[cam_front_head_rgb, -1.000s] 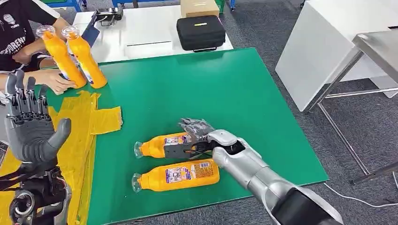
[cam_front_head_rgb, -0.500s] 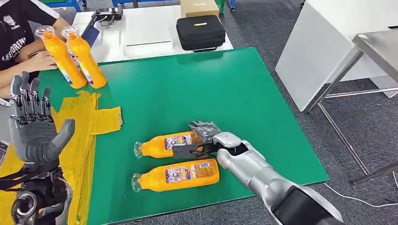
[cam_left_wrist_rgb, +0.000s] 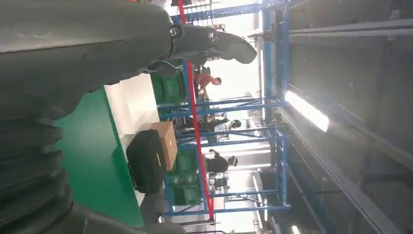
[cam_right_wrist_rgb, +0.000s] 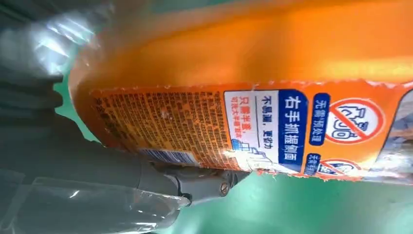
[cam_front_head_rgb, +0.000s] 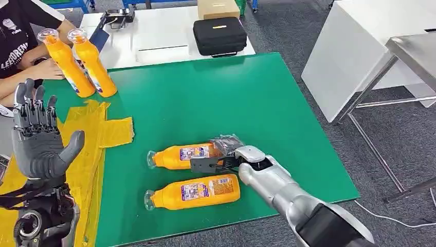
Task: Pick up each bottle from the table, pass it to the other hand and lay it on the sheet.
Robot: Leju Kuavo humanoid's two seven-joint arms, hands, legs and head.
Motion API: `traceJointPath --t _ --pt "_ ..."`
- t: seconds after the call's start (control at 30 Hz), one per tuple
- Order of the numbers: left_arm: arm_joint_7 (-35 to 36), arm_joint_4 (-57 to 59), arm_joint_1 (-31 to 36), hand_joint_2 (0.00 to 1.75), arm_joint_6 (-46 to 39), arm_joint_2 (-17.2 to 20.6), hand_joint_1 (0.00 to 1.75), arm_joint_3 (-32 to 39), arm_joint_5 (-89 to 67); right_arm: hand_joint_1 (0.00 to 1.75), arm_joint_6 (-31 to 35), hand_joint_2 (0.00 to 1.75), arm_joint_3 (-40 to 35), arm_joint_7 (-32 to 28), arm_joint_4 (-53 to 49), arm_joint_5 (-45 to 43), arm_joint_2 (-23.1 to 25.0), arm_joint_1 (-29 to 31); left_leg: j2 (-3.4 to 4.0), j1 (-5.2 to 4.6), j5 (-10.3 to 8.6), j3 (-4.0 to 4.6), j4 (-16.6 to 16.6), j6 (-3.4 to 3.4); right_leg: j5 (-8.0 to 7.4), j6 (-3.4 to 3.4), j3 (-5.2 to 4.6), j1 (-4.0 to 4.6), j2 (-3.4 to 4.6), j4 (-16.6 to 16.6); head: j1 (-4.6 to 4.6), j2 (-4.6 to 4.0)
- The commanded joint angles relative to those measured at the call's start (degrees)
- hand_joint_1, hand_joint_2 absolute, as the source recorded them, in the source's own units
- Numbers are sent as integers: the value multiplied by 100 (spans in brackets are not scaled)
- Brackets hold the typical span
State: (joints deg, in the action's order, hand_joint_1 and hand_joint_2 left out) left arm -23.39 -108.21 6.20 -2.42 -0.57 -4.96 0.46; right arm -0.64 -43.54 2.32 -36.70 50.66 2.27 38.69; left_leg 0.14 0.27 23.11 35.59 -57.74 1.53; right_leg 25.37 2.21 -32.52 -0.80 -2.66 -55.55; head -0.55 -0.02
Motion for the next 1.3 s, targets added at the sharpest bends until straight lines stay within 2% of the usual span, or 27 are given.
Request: traceJointPath --t 0.03,0.57,0.7,0.73,0.77,0.87,0.97,1.03,1.23,1.3 --pt "29 274 115 175 -16 -36 0 -56 -12 175 -35 175 15 -9 466 4 62 140 -5 0 5 -17 6 -5 7 -7 20 -1 9 7 0 0" --pt "-18 206 64 175 -48 -11 0 -50 -29 175 141 175 65 -18 338 114 43 81 -3 -1 9 -31 8 -8 11 -11 32 -3 19 9 0 0" --pt "29 -6 -41 175 -47 -46 0 42 38 175 827 175 534 -1 -205 -59 4 -79 -3 1 6 -15 4 -5 7 -8 17 0 12 5 0 0" --pt "179 -80 -91 175 -17 -18 0 40 -43 175 1286 175 986 -170 -664 -473 47 -297 -2 -1 12 -28 5 -7 13 -12 29 -3 20 6 0 0" --pt "367 -138 -148 175 106 20 0 -6 -131 175 1291 175 1393 -422 -1244 -1115 64 -522 0 -1 8 -16 2 -6 9 -8 17 -2 16 3 0 0" --pt "587 9 -67 175 271 62 0 -276 -416 175 1860 175 1930 -853 -2619 -2081 0 -1105 -3 1 8 -3 0 -5 9 -7 8 0 10 1 2 0" --pt "524 148 209 175 292 174 0 -527 -453 175 2292 175 2114 -1319 -3631 -2869 -51 -1538 -23 -2 11 -11 0 -7 20 -10 19 -4 -4 -1 0 0" --pt "530 180 346 175 295 258 0 -631 -454 175 2444 175 2111 -1492 -3946 -3111 -45 -1658 -37 3 12 -11 -4 -8 25 -12 24 0 -18 0 0 0" --pt "628 391 589 175 399 406 0 -1005 -534 175 2780 175 1957 -1824 -4277 -3553 -59 -1753 -19 0 2 10 1 -5 8 -8 -5 -1 -11 1 0 0" --pt "656 454 611 175 406 472 0 -1095 -544 175 2813 175 1934 -1848 -4285 -3643 -72 -1762 -22 -1 14 -23 2 -13 23 -18 28 -4 3 2 0 2"
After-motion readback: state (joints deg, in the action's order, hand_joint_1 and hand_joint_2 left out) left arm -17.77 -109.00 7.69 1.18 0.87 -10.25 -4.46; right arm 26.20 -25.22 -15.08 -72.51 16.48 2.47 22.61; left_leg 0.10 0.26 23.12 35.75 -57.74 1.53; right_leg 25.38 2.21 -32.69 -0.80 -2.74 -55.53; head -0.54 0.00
